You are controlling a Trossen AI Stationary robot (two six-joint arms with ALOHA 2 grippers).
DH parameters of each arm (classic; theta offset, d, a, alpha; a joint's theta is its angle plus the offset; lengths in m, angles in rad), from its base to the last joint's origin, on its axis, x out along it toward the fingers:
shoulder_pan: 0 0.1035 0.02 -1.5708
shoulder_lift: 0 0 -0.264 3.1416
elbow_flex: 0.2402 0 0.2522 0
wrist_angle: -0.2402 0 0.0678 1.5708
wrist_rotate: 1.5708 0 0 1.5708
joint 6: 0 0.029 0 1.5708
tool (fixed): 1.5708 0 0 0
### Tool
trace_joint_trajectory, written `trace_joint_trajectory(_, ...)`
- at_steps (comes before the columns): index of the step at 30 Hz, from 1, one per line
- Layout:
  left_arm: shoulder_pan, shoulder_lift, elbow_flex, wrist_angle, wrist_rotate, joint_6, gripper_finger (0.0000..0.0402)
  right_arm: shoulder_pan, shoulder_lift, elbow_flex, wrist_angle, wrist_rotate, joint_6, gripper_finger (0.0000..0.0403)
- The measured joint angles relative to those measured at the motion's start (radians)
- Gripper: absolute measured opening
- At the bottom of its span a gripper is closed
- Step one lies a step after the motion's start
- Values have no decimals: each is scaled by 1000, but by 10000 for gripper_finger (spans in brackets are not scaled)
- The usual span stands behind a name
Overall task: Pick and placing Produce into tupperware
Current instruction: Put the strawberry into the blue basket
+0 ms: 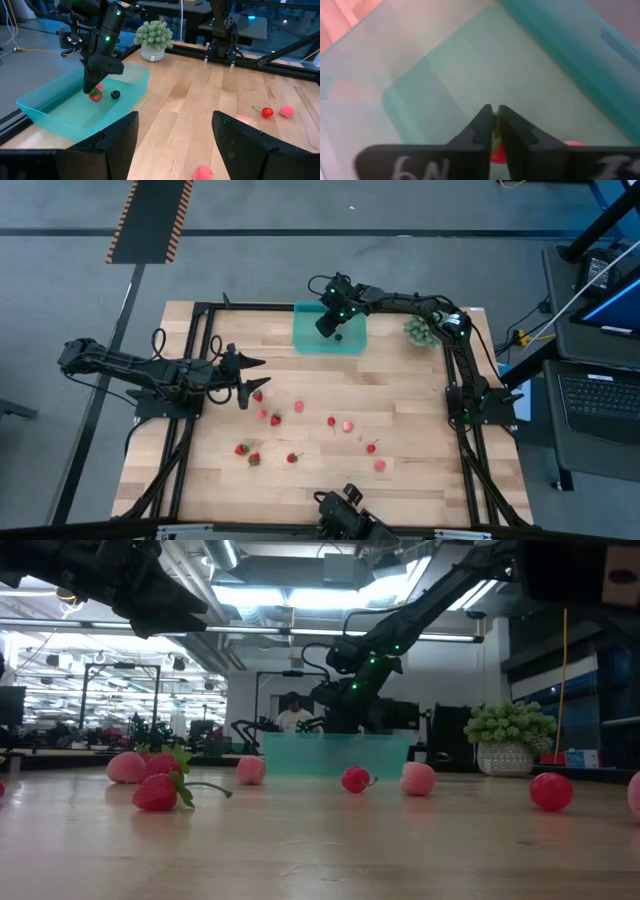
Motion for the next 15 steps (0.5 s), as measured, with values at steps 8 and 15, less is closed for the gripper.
trace_joint_trajectory(8, 0, 0, 0, 0, 0, 1, 246, 9, 0, 0, 7, 2, 13, 147)
trace_joint_trajectory(15, 0, 0, 0, 0, 0, 5, 246, 42, 0, 4, 0, -10, 10, 211)
